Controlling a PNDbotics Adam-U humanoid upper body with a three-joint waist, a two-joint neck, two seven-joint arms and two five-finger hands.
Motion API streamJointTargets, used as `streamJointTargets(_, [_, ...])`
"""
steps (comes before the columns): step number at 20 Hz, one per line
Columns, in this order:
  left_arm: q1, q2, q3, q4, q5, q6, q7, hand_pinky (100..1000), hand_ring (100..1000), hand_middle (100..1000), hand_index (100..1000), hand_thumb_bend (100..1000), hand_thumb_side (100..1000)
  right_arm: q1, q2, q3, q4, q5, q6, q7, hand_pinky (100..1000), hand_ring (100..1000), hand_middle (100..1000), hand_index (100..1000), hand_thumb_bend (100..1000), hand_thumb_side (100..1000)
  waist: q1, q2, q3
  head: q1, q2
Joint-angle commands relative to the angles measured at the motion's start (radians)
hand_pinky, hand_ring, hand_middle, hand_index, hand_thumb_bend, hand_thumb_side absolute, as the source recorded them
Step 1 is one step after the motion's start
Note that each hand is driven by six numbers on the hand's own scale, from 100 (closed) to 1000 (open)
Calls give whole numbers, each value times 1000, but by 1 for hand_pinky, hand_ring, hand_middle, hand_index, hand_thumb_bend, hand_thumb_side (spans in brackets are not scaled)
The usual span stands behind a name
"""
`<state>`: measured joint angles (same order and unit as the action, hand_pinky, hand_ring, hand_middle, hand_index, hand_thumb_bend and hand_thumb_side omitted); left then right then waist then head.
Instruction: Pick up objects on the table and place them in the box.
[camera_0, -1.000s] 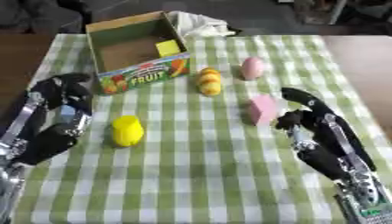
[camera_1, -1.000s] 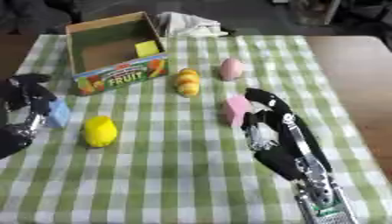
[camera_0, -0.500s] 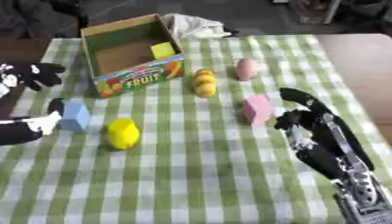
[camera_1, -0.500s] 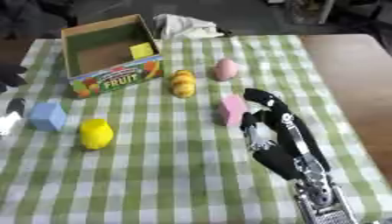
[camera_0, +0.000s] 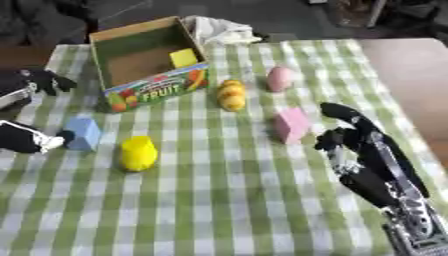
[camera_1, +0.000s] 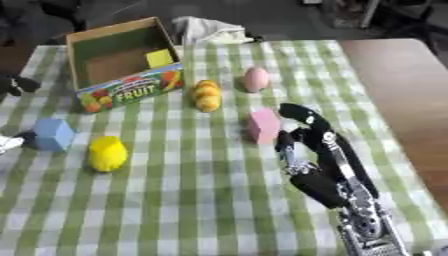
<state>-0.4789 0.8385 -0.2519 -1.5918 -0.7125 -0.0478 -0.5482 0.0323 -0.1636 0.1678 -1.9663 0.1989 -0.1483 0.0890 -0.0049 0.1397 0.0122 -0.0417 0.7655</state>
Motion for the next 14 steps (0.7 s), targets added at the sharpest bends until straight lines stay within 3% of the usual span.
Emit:
streamJointTargets(1, [-42,0,-6,70,-55,-25,-11,837,792,797,928,489,366,-5,-14,3,-16,-1,-1,4,691,532,879,833,100,472,0,-8,-3,4,4])
streamJointTargets(5, [-79,-32,-18,161,-109,-60,-20,852,802,810,937,532,385,-5,-13,5,-17,-2,-1,6,692,532,879,833,100,471,-3,-6,-4,4,4])
streamJointTargets(14, [-136,-98,-2,315,-170,-89,27,832,798,785,926,448,349,-8,-10,9,-20,-3,-2,10,692,531,879,833,100,469,-13,1,-7,7,4])
